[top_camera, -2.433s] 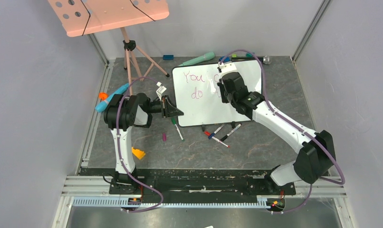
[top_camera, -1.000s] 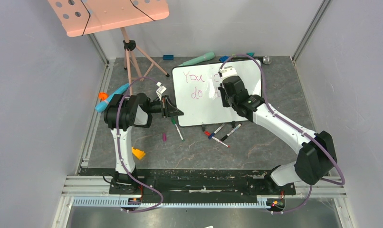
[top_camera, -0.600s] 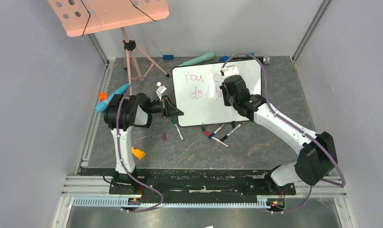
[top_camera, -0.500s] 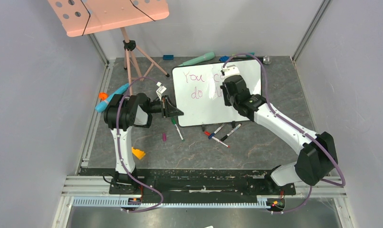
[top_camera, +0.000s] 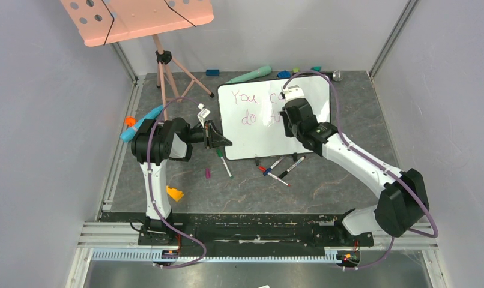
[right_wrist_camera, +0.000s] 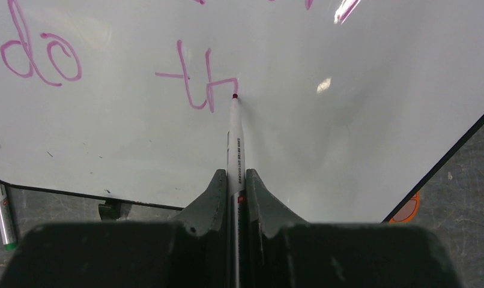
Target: Write a sentence on the whiteboard
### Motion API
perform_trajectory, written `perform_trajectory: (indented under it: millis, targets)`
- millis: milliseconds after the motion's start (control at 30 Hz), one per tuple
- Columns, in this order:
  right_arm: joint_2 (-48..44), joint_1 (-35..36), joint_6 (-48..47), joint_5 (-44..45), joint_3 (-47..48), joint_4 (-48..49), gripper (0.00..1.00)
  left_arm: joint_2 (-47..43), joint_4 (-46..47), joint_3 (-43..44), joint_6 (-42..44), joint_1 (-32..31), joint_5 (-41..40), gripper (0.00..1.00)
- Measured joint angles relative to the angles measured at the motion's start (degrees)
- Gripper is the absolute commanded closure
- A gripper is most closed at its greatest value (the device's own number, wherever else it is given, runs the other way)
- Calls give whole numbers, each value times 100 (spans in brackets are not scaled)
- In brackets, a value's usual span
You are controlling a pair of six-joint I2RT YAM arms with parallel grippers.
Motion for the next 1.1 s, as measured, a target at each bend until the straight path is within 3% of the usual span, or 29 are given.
perform_trajectory:
  millis: [600,1100]
  targets:
    - [-463,-59,63,-317,-374,-127,100,0,2,4,-4,0,0,98]
    - [-319,-149,42,-79,61,-118,100,0,4,11,-4,0,7,98]
